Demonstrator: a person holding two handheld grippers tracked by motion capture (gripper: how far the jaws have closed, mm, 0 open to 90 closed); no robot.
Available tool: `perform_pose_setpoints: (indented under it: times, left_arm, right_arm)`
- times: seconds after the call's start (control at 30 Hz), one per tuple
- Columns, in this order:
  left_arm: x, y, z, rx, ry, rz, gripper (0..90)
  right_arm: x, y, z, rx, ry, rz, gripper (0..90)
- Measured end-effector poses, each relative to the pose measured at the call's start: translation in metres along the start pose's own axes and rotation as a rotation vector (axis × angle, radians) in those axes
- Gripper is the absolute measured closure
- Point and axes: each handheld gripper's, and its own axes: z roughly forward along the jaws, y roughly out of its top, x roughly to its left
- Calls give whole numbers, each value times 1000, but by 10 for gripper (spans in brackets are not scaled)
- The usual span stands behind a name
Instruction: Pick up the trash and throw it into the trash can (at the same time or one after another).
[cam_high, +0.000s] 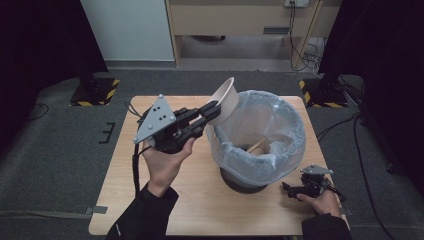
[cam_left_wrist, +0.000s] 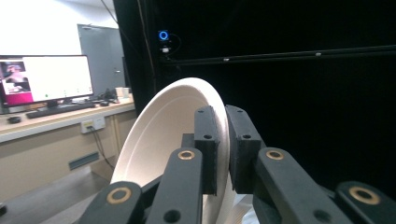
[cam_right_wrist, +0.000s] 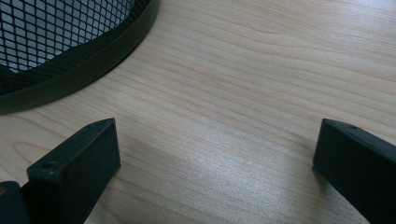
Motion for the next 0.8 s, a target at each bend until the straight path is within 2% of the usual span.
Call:
perform_pose_setpoints:
  times: [0.3, 0.47, 0.6, 0.7, 0.8]
  left_arm:
    - [-15, -2, 32, 9, -57, -5, 835]
    - [-21, -9, 48, 39, -80, -4, 834]
    - [-22, -18, 62, 72, -102, -26, 834]
    - [-19, -24, 71, 100, -118, -62, 826]
    - [-13, -27, 72, 101, -118, -99, 741]
  right_arm:
    - [0, 0, 0, 0, 0, 0, 8]
    - [0, 0, 0, 0, 0, 0, 8]
    - [0, 0, 0, 0, 0, -1, 8]
    - [0, 0, 0, 0, 0, 0, 8]
    - [0, 0, 0, 0, 0, 0, 8]
